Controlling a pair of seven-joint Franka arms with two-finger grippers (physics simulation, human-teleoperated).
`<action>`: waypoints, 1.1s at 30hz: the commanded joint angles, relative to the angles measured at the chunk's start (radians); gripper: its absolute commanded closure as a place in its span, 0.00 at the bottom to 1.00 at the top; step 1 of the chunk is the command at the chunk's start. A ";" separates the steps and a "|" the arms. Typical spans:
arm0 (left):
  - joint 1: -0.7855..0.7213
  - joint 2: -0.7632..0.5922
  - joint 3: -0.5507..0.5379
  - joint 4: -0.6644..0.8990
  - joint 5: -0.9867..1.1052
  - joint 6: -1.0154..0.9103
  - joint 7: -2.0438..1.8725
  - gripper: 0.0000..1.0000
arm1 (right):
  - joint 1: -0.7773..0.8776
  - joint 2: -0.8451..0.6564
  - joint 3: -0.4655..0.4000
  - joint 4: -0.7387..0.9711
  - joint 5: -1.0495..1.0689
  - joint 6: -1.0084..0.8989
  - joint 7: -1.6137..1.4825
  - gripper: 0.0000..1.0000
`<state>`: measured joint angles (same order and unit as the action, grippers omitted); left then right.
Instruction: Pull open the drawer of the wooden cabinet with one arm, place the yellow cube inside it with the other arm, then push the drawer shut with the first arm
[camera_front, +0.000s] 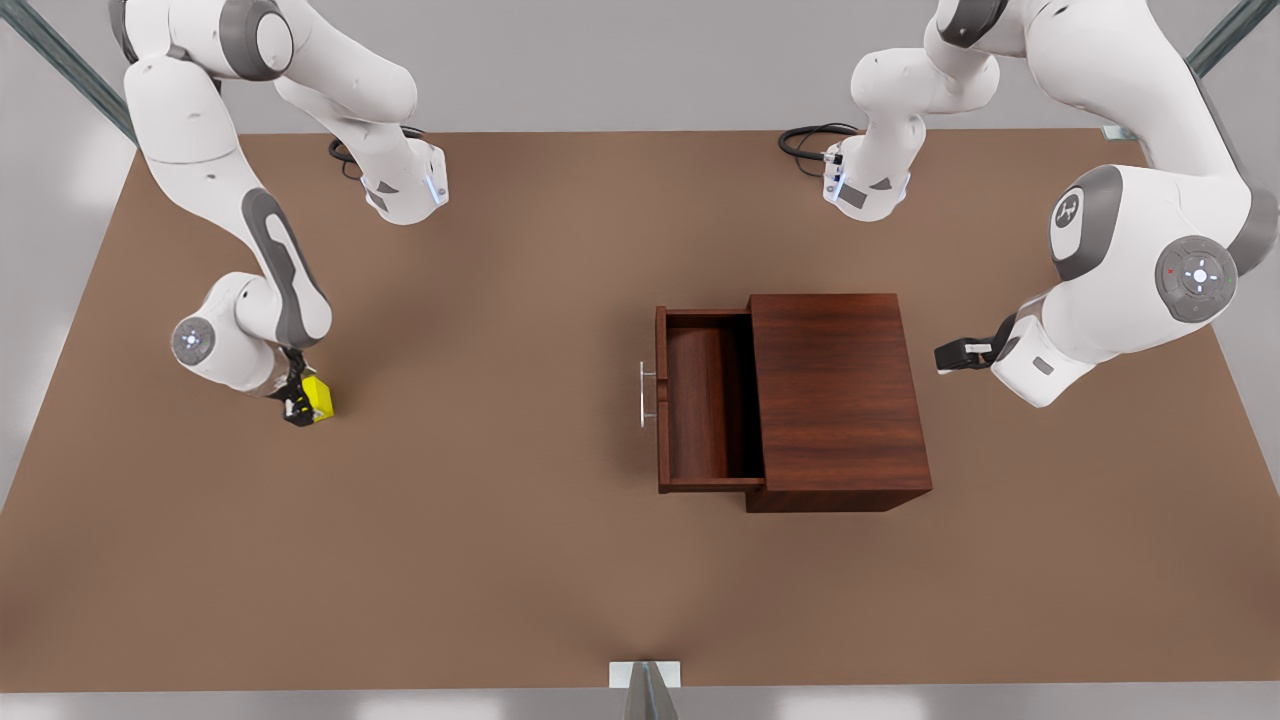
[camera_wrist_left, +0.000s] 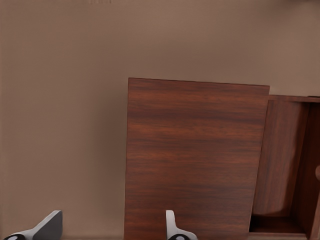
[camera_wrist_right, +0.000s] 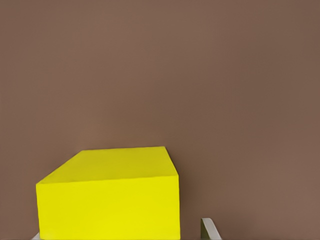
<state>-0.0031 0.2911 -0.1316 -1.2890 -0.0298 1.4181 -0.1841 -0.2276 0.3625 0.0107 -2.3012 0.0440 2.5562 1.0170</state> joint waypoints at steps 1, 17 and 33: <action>0.000 -0.001 0.000 -0.001 0.002 -0.001 0.037 0.00 | 0.001 0.009 0.002 0.002 -0.009 0.044 0.051 0.00; -0.014 -0.001 0.000 -0.001 0.007 -0.001 0.037 0.00 | -0.035 0.036 0.011 0.037 -0.073 0.044 0.044 0.00; -0.020 -0.001 0.000 -0.001 0.010 -0.001 0.037 0.00 | -0.033 -0.079 0.075 0.058 -0.069 -0.082 0.051 0.43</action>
<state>-0.0223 0.2911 -0.1316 -1.2911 -0.0207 1.4179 -0.1532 -0.2625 0.2976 0.0782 -2.2485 -0.0194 2.5612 1.0418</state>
